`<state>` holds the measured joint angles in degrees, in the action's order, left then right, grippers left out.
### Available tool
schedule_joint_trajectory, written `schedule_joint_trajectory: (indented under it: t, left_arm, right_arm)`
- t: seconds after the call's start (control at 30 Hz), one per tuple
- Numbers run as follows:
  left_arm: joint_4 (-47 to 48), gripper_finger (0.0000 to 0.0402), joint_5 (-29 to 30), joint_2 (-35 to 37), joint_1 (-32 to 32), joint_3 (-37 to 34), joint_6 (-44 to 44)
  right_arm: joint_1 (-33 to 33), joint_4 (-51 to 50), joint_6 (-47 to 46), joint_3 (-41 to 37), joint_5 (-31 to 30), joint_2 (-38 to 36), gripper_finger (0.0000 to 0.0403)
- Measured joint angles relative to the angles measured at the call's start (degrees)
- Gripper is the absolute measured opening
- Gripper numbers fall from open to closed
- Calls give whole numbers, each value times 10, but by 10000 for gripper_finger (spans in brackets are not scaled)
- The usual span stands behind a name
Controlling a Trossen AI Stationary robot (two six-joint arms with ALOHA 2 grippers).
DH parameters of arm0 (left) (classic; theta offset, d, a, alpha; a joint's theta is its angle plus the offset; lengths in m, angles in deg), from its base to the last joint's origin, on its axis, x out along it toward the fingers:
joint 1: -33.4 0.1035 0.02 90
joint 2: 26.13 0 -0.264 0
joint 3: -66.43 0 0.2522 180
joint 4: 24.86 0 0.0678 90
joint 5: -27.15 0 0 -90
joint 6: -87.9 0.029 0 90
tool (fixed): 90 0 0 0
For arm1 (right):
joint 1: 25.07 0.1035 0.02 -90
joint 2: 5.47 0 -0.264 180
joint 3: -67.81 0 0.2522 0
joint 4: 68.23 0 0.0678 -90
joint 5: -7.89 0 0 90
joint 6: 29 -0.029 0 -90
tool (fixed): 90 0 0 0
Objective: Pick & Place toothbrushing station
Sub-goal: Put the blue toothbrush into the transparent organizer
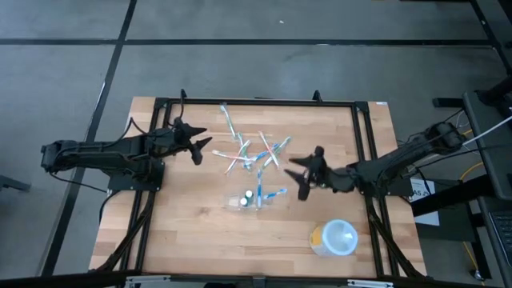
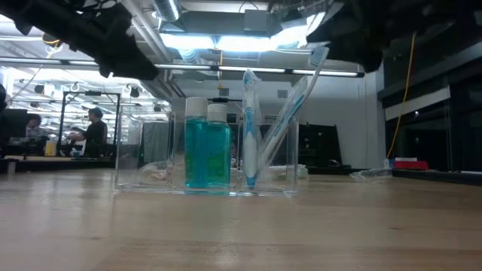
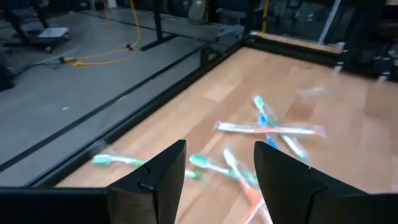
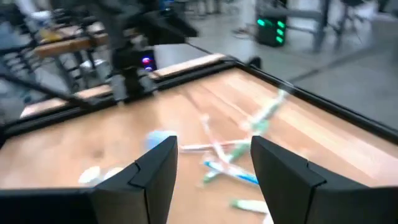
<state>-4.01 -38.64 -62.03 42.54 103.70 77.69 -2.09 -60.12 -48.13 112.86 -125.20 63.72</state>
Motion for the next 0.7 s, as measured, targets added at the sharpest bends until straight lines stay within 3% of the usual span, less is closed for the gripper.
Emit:
schedule_joint_trajectory:
  t: [0.17, 0.27, 0.4, 0.53, 0.7]
  left_arm:
    - [-29, 184, -17, -12, 0, 0, 14]
    - [-32, 184, -22, -20, 0, 0, 20]
    - [-32, 184, -90, -44, 7, 0, 20]
    - [-57, 184, -111, -92, 26, 0, 6]
    - [-86, 184, -183, -191, 51, 26, -3]
  right_arm:
    - [-50, -60, -57, 0, 27, -65, 206]
    - [-67, -44, -27, 0, 49, -88, 206]
    - [-76, -26, 16, 0, 69, -97, 206]
    - [-76, -20, 41, 0, 80, -96, 206]
    - [-84, -1, 79, 0, 78, -97, 206]
